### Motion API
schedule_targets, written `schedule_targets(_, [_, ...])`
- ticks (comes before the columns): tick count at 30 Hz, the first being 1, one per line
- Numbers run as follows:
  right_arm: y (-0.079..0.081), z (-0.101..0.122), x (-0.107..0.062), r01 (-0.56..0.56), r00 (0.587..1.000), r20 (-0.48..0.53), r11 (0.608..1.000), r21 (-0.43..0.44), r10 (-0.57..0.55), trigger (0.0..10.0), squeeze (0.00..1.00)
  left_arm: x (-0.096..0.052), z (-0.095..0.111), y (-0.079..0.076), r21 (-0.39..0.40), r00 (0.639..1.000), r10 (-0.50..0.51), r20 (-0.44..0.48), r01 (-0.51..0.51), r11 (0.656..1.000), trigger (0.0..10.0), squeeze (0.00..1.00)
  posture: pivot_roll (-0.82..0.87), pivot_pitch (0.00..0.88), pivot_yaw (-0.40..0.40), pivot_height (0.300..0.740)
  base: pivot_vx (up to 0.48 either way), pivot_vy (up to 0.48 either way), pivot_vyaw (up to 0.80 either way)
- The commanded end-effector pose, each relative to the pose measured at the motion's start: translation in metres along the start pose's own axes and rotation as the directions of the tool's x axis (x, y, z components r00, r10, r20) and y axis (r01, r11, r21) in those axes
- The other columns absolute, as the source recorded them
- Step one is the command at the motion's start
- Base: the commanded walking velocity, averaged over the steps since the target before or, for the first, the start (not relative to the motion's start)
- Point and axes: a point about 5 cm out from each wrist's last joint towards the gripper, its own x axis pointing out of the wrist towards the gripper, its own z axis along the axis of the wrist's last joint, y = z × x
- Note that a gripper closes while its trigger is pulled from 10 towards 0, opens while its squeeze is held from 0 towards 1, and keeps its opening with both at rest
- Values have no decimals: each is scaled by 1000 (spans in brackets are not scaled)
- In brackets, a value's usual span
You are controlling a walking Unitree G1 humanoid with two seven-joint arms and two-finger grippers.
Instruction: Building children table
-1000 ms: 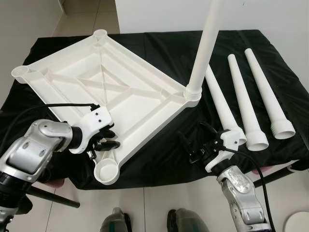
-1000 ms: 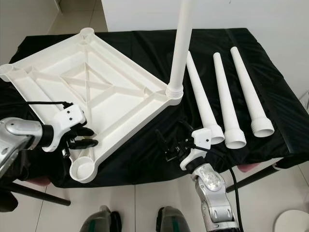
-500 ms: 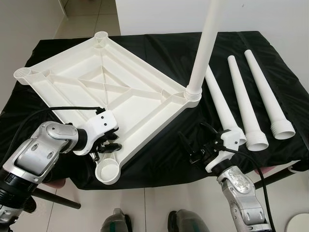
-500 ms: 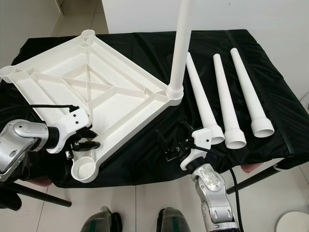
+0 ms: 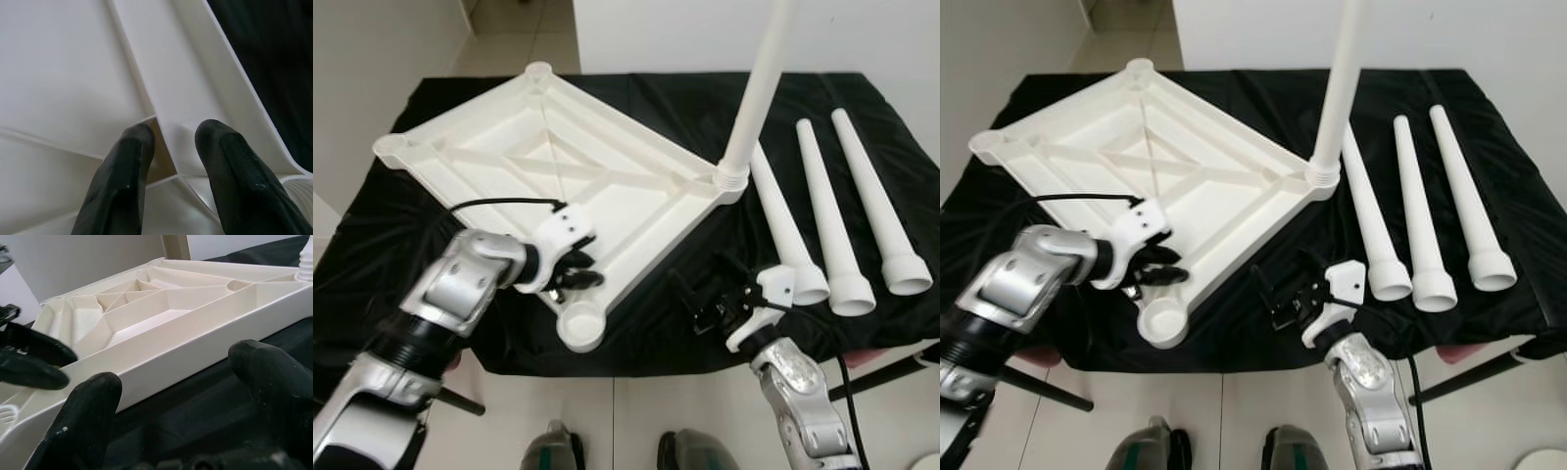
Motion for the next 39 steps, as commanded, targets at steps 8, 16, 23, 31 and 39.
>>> schedule_targets(8, [2, -1, 1, 1, 1000, -5, 1000, 19, -1, 10000, 0, 6, 9, 32, -67, 902, 432, 19, -430, 900, 10000, 0, -147, 68, 53, 740, 0, 0, 0])
schedule_targets(16, [4, 1, 3, 7, 1000, 6, 1000, 18, -7, 10000, 0, 11, 35, 43, -87, 875, 468, 123, -460, 883, 10000, 0, -166, 64, 62, 740, 0, 0, 0])
schedule_targets(23, [4, 0, 2, 22, 1000, 5, 1000, 19, -22, 10000, 0, -23, 20, 38, 22, 934, 307, 184, -316, 948, 10000, 0, -161, 62, 69, 740, 0, 0, 0])
schedule_targets(31, [5, -1, 5, 19, 1000, 8, 1000, 23, -19, 10000, 0, -42, 18, 37, 72, 939, 260, 225, -282, 957, 10000, 1000, -152, 57, 64, 740, 0, 0, 0])
schedule_targets(39, [6, -2, 7, 6, 1000, 8, 1000, 24, -6, 10000, 0, -53, 7, 33, 215, 960, 220, 174, -255, 943, 10000, 0, -143, 48, 53, 740, 0, 0, 0])
